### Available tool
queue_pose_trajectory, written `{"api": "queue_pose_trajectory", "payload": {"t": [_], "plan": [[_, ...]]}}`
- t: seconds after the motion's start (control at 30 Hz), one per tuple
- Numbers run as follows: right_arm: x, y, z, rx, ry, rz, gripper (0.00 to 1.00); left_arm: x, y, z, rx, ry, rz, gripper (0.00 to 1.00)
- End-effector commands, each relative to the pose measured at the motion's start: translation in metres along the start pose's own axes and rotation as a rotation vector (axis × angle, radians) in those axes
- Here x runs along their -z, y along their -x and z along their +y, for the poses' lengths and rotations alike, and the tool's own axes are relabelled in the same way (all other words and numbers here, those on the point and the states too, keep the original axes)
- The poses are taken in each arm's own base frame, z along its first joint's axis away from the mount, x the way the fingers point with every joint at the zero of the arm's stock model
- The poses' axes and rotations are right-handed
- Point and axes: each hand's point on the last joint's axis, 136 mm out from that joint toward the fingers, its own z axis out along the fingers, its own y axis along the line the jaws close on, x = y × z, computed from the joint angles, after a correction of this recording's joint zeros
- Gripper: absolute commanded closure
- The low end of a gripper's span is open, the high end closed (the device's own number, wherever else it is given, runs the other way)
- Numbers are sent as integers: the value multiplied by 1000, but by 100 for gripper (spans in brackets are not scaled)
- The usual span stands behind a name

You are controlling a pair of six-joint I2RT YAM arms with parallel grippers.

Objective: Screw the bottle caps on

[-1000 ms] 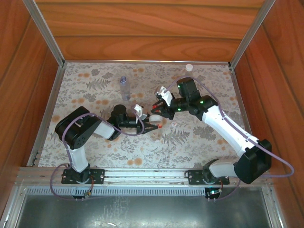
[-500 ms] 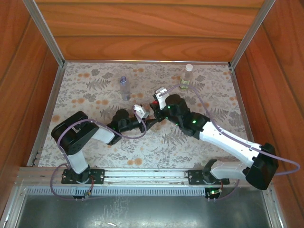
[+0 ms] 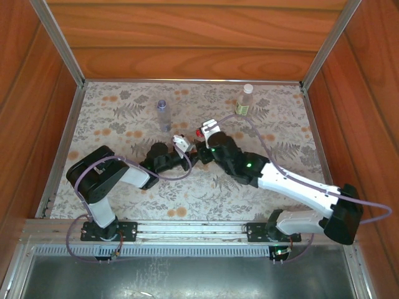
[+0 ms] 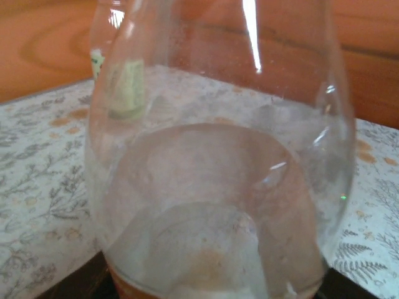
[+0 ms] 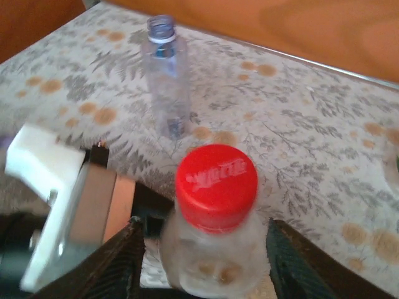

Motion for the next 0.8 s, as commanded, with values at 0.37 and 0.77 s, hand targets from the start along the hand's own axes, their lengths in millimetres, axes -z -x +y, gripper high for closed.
{"api": "queue_pose_trajectory", "payload": {"t": [0.37, 0.77], "plan": [[52, 18, 26, 250, 634, 34, 44, 22, -42, -57, 45, -402, 142, 51], [29, 13, 15, 245, 691, 94, 55, 25, -45, -66, 73, -473, 154, 51]]}}
